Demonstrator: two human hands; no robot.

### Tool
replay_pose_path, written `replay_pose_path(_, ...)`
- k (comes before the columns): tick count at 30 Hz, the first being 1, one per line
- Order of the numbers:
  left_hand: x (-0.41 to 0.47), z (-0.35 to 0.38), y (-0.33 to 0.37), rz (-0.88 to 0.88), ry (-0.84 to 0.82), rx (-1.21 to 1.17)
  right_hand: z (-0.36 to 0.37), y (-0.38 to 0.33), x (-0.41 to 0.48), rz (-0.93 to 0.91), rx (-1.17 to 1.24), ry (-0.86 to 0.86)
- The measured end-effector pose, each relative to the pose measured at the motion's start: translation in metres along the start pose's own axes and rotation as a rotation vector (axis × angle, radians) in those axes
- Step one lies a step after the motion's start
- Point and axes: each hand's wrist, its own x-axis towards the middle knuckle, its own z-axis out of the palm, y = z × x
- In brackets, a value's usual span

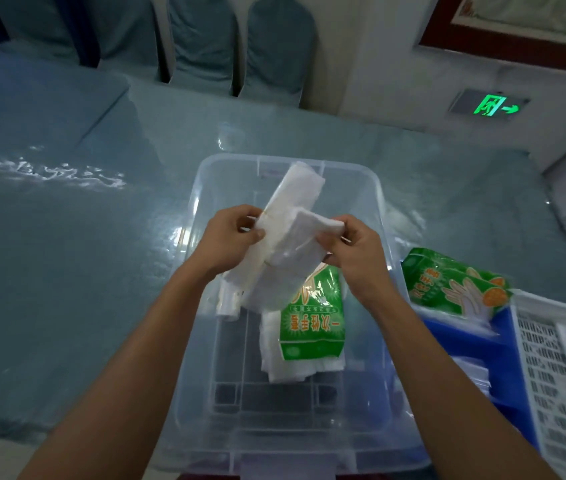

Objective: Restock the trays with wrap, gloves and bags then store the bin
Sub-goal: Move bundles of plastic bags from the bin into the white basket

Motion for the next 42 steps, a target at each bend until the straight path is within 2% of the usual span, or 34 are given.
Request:
replay_pose_path(4, -0.005, 0.005, 0.004, -0.013, -0.042, -0.064, -0.007, -0.013, 0.008, 0.035, 0.087, 0.168)
replay_pose_path(7, -0.008, 0.007, 0.009, -0.030, -0.080, -0.116, -0.005, -0.019, 0.013, 0.046, 0.099, 0.209)
replay_pose_path(16, -0.020, 0.012, 0.023, -0.077, -0.139, -0.243, 0.012, -0.031, 0.023, 0.042, -0.073, 0.348)
replay_pose_path(25, -0.021, 0.016, 0.014, 0.029, -0.132, -0.067, 0.028, -0.050, 0.011, -0.117, -0.296, 0.456)
replay_pose_path(31, -0.022, 0.024, 0.019, 0.049, -0.128, -0.138, 0.023, -0.044, -0.014, -0.098, -0.149, 0.439)
replay_pose_path(37, -0.025, 0.038, 0.047, 0.078, -0.113, -0.294, 0.005, -0.029, -0.047, 0.089, -0.118, 0.329)
replay_pose_path(42, -0.031, 0.060, 0.093, 0.180, -0.244, -0.392, -0.024, -0.058, -0.059, -0.008, 0.006, 0.452)
